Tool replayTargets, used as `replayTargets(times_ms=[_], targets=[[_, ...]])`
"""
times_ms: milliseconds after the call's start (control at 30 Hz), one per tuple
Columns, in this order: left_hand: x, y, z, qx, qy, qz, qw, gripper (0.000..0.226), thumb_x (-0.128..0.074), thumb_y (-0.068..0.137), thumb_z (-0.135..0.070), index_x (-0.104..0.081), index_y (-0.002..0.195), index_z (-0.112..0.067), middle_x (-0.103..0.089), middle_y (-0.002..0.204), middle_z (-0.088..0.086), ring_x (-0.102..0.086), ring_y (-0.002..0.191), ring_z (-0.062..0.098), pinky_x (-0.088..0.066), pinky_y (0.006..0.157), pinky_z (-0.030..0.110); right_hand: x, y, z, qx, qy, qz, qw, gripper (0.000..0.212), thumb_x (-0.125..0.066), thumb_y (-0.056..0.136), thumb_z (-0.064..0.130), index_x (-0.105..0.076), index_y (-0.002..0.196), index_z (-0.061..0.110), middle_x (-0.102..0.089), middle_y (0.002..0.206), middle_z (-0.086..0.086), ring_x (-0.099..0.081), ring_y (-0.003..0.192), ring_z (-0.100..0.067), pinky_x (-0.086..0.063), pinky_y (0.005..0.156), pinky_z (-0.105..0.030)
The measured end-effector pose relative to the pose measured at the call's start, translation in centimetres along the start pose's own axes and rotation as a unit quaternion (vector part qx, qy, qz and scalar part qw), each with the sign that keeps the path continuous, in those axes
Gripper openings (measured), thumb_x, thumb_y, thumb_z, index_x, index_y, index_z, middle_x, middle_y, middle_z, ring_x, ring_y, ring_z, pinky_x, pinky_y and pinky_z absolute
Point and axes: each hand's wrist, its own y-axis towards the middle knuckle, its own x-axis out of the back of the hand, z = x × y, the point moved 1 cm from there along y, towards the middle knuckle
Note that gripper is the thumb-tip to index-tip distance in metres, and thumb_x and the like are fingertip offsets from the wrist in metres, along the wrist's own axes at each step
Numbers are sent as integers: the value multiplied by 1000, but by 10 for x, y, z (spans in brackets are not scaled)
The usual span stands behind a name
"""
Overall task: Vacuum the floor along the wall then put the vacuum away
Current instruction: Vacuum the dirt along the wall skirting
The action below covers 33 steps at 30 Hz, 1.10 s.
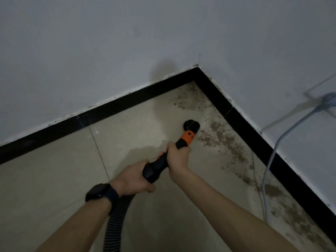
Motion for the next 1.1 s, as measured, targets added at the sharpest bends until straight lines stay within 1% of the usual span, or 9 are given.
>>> replayTargets(times_ms=[133,200,333,433,567,667,833,933,1100], targets=[[20,-12,25,45,-70,-6,997,41,-78,68,-11,-58,104,-9,-66,87,6,-62,68,17,-53,59,30,-34,-17,0,-24,2,54,998,54,-53,102,19,-22,145,11,-64,83,-6,-67,52,-14,-63,68,-36],[22,-13,28,52,-88,-11,995,43,-78,67,-10,-59,106,-8,-65,87,7,-62,66,17,-52,59,29,-40,-19,4,-31,-2,73,997,56,-53,102,19,-21,147,12,-63,87,-6,-67,53,-14,-63,68,-36],[8,-5,13,22,-84,-12,996,39,-78,69,-14,-57,102,-13,-67,92,6,-63,72,19,-54,61,32,-25,-8,11,-32,3,59,998,52,-57,98,16,-30,141,10,-61,91,-11,-69,59,-21,-64,72,-47],[-11,7,-9,-8,-45,-11,999,39,-79,68,-20,-55,98,-17,-68,93,4,-69,80,23,-59,69,39,5,6,17,-23,2,20,1000,44,-59,93,12,-43,133,7,-59,87,-14,-66,51,-20,-60,59,-39],[-35,23,-34,-34,10,-7,999,41,-79,67,-28,-48,94,-23,-64,94,0,-65,85,22,-55,70,38,42,21,23,-10,6,-9,1000,19,-58,93,6,-47,108,10,-53,72,-12,-59,45,-20,-56,55,-36],[-41,30,-43,-46,23,-13,999,40,-78,71,-31,-42,88,-27,-61,95,-1,-62,87,20,-50,68,33,54,30,30,-4,6,11,1000,16,-58,95,3,-45,101,10,-52,69,-10,-57,47,-20,-55,55,-37],[-30,38,-40,-40,32,-48,998,45,-77,74,-35,-44,102,-25,-58,95,-3,-59,82,16,-48,59,30,35,40,44,-15,-16,60,998,14,-57,95,1,-49,87,9,-51,64,-9,-55,50,-22,-55,55,-36],[-21,42,-31,-24,23,-69,997,44,-75,75,-36,-44,104,-24,-60,96,-1,-62,83,17,-55,69,35,14,48,49,-21,-36,92,995,13,-58,93,1,-47,92,8,-50,67,-10,-56,51,-22,-56,57,-36],[-3,50,-11,-8,13,-103,995,43,-74,76,-37,-43,105,-24,-61,98,-1,-64,85,19,-59,77,41,-23,61,51,-14,-49,106,993,17,-59,94,3,-47,105,9,-51,74,-11,-57,49,-21,-56,56,-36]])
